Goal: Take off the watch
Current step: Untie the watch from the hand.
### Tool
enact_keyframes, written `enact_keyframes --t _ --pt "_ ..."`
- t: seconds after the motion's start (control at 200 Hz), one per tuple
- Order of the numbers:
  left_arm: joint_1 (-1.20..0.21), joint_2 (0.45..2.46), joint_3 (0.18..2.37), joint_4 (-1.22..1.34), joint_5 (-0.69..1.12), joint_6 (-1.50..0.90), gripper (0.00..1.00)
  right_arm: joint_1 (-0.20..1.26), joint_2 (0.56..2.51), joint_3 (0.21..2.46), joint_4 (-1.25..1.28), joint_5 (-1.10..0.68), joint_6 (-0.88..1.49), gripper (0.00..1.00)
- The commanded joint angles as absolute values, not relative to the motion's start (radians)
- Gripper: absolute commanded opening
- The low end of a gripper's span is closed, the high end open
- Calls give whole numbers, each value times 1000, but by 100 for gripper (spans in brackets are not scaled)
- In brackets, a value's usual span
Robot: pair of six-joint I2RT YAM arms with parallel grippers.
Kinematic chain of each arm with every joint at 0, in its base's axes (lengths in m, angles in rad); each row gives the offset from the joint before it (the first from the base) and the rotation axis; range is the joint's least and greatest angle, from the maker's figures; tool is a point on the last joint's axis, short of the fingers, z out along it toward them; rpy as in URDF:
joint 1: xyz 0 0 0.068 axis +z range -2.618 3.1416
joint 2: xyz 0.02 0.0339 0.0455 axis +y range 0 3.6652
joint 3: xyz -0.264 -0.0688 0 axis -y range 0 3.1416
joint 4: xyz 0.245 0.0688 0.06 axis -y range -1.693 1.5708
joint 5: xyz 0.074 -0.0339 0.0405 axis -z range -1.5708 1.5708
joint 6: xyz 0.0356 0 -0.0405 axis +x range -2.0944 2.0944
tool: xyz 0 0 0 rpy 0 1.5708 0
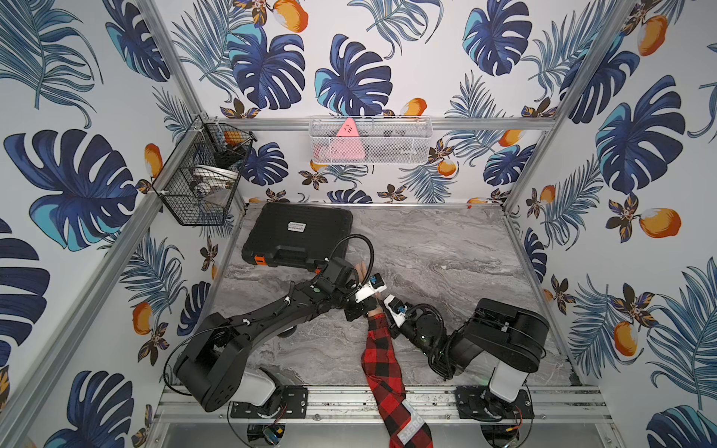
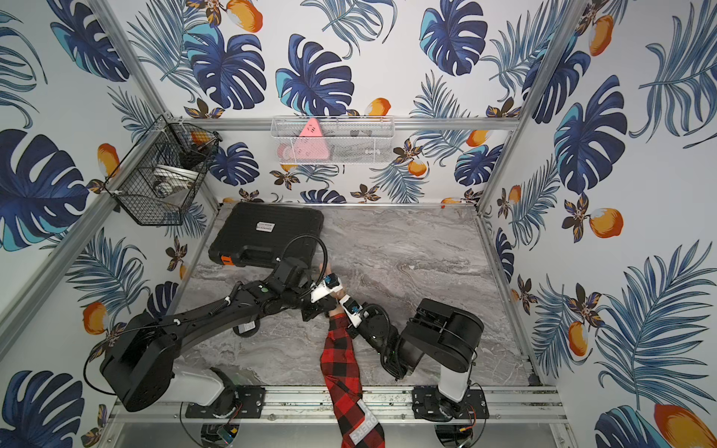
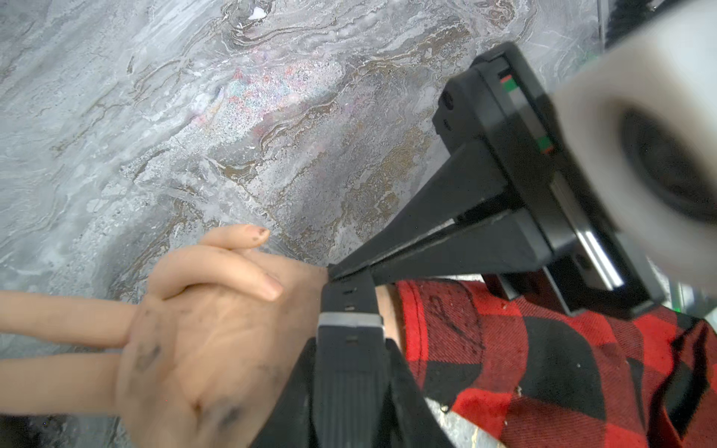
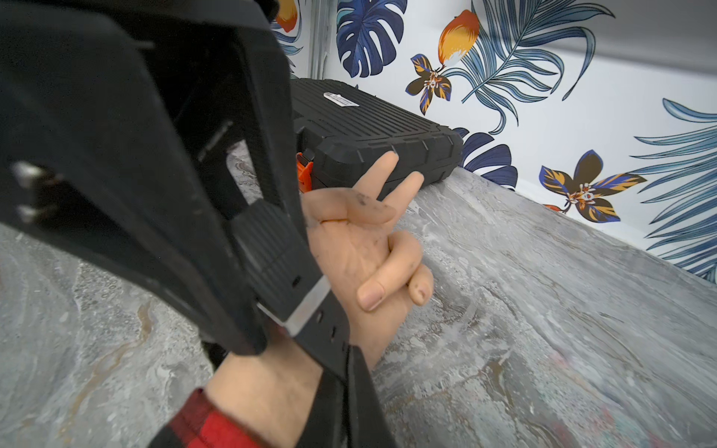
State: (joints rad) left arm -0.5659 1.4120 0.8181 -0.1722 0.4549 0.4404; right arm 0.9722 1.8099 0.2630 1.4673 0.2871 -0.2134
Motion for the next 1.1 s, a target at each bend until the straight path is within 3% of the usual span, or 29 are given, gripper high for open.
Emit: enact_keyframes --t 0.0,0.946,1.096 --pt "-549 1396 813 -218 466 426 12 960 1832 249 1457 518 -181 0" --pt "-530 1420 811 -212 468 426 10 922 1884 222 1509 533 -116 0" --pt "-531 1436 822 -194 471 391 22 922 1864 226 1511 481 -109 2"
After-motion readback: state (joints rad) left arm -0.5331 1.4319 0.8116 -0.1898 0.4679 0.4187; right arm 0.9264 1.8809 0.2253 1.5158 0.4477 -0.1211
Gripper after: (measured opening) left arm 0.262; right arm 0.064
